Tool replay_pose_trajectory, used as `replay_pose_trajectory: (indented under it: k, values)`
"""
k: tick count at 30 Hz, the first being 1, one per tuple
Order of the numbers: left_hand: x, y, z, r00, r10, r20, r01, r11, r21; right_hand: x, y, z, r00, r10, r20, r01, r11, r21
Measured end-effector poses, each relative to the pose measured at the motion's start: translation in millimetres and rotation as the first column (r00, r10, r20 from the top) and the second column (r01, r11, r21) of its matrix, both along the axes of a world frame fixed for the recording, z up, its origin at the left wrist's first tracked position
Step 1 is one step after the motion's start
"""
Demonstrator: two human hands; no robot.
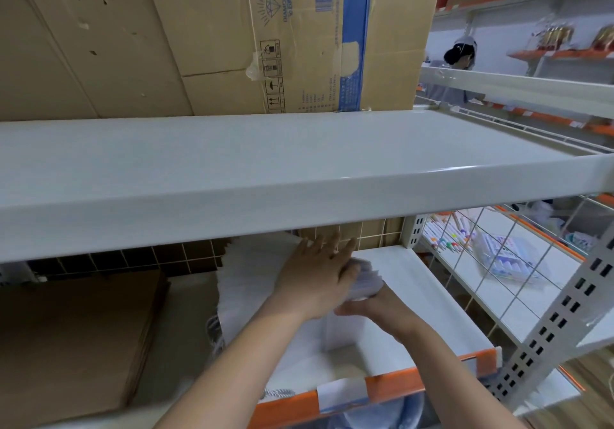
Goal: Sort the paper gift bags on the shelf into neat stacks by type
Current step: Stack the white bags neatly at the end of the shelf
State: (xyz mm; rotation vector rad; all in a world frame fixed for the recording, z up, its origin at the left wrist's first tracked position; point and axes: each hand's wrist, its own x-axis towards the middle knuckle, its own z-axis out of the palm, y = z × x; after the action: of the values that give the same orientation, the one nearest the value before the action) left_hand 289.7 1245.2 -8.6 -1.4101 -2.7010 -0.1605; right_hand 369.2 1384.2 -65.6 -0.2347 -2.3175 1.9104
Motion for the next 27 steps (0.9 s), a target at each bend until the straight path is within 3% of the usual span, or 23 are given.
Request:
replay_pose_trajectory:
  k: [4,7,9,10,11,13,16,18,22,27]
  values:
    - [-4,1,3,0.998,-0.015,0.062,0.016,1.000,-0.008,0,-1,-1,1.000,-0.012,-0.029,0.011,1.000,-0.025]
    - [-14,-23,13,0.997,-0.072,0.008,0.069,0.977,0.201,-1,-1,-5,0.999,-0.026,-0.031,0.024,0.997,-0.070]
    - [-36,-48,11,0.993,0.052,0.101,-0.087,0.919,0.385,-1,-2,-5,1.000,-0.025,-0.005,0.024,0.997,-0.078]
    - [-42,-63,10,0.958,0.113,0.265,-0.237,0.832,0.501,-2,-3,-6,1.000,-0.030,0.009,0.030,0.996,-0.083]
    - [-47,-77,12,0.881,0.194,0.431,-0.438,0.682,0.587,-1,-3,-6,0.999,-0.036,0.020,0.037,0.996,-0.087]
    - [-70,-106,-5,0.605,0.173,0.777,-0.762,0.410,0.501,-1,-4,-4,0.999,-0.039,0.033,0.042,0.995,-0.091]
    - [-70,-116,-21,0.272,-0.103,0.957,-0.933,0.215,0.288,3,-5,0,0.998,-0.016,0.059,0.022,0.995,-0.092]
    - [-62,-110,-30,0.155,-0.245,0.957,-0.955,0.210,0.208,4,-6,2,0.996,0.004,0.089,0.004,0.996,-0.091]
    - [-60,-99,-47,0.104,-0.336,0.936,-0.942,0.269,0.201,6,-4,5,0.995,-0.033,0.098,0.043,0.994,-0.102]
    - [-48,-93,-45,0.179,-0.371,0.911,-0.936,0.221,0.274,7,-5,3,0.991,-0.101,0.088,0.111,0.988,-0.111]
